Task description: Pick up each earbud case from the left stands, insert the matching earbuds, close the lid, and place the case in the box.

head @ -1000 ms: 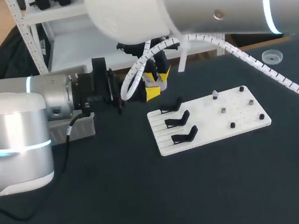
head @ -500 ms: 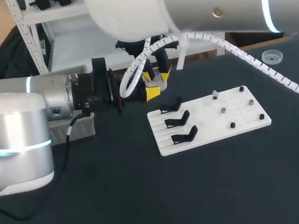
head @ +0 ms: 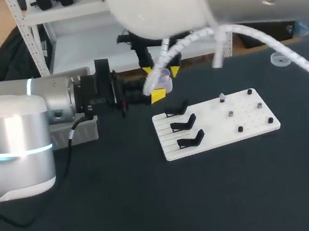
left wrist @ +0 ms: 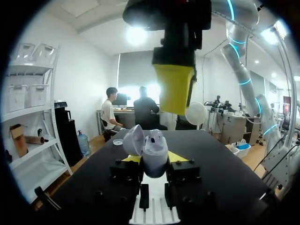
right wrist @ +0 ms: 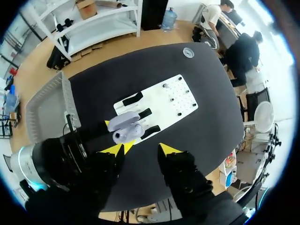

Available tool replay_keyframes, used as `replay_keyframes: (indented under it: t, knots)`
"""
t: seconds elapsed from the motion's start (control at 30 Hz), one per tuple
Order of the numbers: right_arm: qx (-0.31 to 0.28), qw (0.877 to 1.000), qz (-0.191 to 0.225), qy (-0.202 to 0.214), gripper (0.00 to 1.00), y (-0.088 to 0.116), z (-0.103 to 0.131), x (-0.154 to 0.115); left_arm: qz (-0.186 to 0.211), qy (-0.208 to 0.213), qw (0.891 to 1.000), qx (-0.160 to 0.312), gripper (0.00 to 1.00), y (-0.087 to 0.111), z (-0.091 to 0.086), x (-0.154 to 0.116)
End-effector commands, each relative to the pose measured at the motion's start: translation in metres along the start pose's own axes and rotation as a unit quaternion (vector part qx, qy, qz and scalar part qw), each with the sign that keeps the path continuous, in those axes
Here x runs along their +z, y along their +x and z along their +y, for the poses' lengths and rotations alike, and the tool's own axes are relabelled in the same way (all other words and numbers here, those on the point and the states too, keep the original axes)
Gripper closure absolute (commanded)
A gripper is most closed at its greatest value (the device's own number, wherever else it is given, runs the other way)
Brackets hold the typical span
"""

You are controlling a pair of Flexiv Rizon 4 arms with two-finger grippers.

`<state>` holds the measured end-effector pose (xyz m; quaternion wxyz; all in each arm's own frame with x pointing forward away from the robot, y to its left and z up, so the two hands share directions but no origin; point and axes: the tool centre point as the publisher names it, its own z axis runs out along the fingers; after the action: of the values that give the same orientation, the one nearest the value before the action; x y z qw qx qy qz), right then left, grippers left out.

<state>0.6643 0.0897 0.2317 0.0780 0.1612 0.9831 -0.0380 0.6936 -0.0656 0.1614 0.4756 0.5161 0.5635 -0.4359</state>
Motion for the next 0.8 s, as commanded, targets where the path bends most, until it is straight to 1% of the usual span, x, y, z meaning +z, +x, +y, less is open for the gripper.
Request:
replay_keyframes:
  t: [0.03, 0.07, 0.13, 0.23, 0.33, 0.4, 0.43, 0.47, 0.53, 0.57, 0.63, 0.8]
  knots:
    - [-0.004, 0.990, -0.049, -0.131, 0.54, 0.009, -0.058, 0.009, -0.001, -0.002, 1.000, 0.000, 1.00, 0.000, -0.001, 0.000]
    - [0.000, 0.989, -0.057, -0.134, 0.54, 0.008, -0.064, 0.010, -0.001, -0.002, 1.000, 0.000, 1.00, 0.000, -0.001, 0.000]
    - [-0.005, 0.986, -0.067, -0.155, 0.54, 0.006, -0.074, 0.013, -0.001, -0.002, 1.000, 0.000, 1.00, 0.000, -0.001, 0.000]
    - [-0.005, 0.981, -0.069, -0.180, 0.51, 0.002, -0.086, 0.018, -0.001, -0.002, 1.000, 0.000, 1.00, 0.000, -0.001, 0.000]
    - [-0.005, 0.980, -0.074, -0.184, 0.51, -0.002, -0.093, 0.026, -0.001, -0.002, 1.000, 0.000, 1.00, 0.000, -0.001, 0.000]
    - [-0.004, 0.979, -0.075, -0.188, 0.50, -0.006, -0.095, 0.034, -0.001, -0.002, 1.000, 0.000, 1.00, 0.000, -0.001, 0.000]
    - [-0.004, 0.979, -0.075, -0.189, 0.44, -0.009, -0.095, 0.037, -0.001, -0.002, 1.000, 0.000, 1.00, 0.000, -0.001, 0.000]
    - [-0.003, 0.979, -0.075, -0.189, 0.42, -0.012, -0.095, 0.041, -0.001, -0.002, 1.000, 0.000, 1.00, 0.000, -0.001, 0.000]
    - [-0.005, 0.978, -0.074, -0.193, 0.40, -0.017, -0.095, 0.048, -0.001, -0.002, 1.000, 0.000, 1.00, 0.000, -0.001, 0.000]
    - [-0.005, 0.979, -0.075, -0.189, 0.39, -0.020, -0.094, 0.052, -0.001, -0.002, 1.000, 0.000, 1.00, 0.000, -0.001, 0.000]
    - [-0.007, 0.980, -0.072, -0.183, 0.42, -0.025, -0.092, 0.061, -0.001, -0.002, 1.000, 0.000, 1.00, 0.000, -0.001, 0.000]
    - [-0.014, 0.984, -0.058, -0.166, 0.38, -0.035, -0.087, 0.083, -0.001, -0.002, 1.000, 0.000, 1.00, 0.000, -0.001, 0.000]
